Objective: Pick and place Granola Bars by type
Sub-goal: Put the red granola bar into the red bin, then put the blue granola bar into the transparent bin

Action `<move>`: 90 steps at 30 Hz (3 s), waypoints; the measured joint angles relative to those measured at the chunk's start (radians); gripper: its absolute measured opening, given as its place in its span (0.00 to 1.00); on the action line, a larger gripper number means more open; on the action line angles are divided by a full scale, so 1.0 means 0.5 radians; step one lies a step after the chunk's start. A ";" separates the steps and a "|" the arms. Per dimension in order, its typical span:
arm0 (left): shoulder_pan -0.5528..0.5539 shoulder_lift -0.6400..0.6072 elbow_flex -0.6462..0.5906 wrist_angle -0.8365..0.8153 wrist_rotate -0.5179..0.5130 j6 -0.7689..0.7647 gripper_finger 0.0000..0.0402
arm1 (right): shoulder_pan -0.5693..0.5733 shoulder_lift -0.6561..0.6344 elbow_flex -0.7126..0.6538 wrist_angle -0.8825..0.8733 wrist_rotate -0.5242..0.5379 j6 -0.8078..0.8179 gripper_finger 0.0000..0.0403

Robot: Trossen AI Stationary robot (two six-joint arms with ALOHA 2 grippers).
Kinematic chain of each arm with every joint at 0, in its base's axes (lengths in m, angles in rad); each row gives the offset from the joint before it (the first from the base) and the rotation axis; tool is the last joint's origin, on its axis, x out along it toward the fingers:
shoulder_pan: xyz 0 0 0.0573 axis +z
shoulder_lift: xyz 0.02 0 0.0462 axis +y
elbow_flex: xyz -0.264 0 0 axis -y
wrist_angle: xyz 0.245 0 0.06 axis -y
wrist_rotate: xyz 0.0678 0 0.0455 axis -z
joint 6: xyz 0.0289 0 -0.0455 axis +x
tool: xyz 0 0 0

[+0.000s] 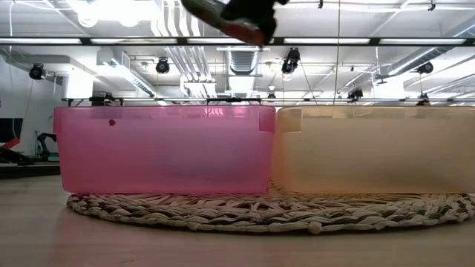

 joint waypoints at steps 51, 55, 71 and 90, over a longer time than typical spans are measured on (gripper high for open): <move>0.000 -0.002 0.000 -0.020 0.004 -0.008 0.00 | 0.001 0.810 0.701 -0.610 -0.109 -0.097 0.31; 0.000 -0.002 0.000 -0.020 0.004 -0.008 0.00 | 0.001 0.810 0.694 -0.607 -0.109 -0.096 0.35; -0.001 0.004 0.000 -0.021 0.004 -0.008 0.00 | 0.034 0.755 0.736 -0.642 -0.121 -0.097 0.13; -0.004 0.156 0.000 -0.160 0.326 -0.333 0.00 | 0.208 -0.059 0.761 -0.964 0.361 0.208 0.02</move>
